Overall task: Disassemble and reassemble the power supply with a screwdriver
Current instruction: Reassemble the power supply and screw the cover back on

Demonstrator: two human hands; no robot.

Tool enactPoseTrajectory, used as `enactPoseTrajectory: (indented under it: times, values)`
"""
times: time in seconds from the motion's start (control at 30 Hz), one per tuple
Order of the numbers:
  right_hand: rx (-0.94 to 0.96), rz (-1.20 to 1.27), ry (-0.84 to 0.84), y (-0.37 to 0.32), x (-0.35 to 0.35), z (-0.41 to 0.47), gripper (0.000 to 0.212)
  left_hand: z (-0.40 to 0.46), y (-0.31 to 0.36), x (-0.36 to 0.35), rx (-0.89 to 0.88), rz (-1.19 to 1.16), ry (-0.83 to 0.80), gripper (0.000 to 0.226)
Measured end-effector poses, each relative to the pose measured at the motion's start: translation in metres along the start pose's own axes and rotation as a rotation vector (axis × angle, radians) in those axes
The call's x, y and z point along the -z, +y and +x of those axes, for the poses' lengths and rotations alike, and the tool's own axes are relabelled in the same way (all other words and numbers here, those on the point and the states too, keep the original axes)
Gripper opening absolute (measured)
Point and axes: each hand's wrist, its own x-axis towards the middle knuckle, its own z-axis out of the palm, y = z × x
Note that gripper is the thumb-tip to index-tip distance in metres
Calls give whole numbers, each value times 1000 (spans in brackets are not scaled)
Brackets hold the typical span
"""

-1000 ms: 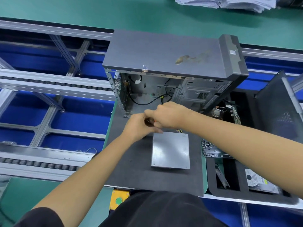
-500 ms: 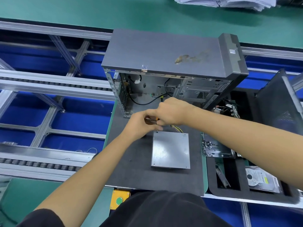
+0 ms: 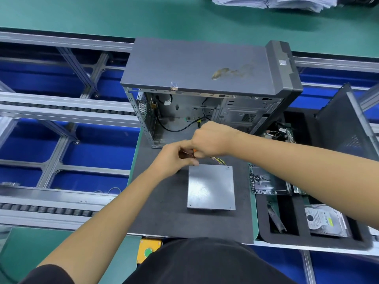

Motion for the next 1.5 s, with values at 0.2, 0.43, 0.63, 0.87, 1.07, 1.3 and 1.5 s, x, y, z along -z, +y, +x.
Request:
enactPoseTrajectory:
  times: [0.2, 0.43, 0.63, 0.87, 1.07, 1.3, 1.5]
  values:
    - [-69, 34, -50, -6, 1, 4, 34, 5, -4, -8, 3, 162, 81, 20]
    - [102, 45, -14, 4, 3, 4, 18, 1, 0, 5, -40, 67, -30, 54]
    - [-76, 14, -67, -10, 1, 11, 28, -4, -6, -11, 36, 35, 125, 19]
    - [148, 41, -63, 2, 8, 4, 23, 0, -5, -3, -14, 4, -11, 41]
    - [-55, 77, -51, 0, -3, 6, 30, 2, -1, -11, 34, 29, 131, 19]
    - [66, 81, -40, 9, -5, -1, 24, 8, -5, -9, -10, 53, 60, 10]
    - [134, 64, -15, 5, -5, 7, 19, 2, -14, -3, -31, 43, 1, 13]
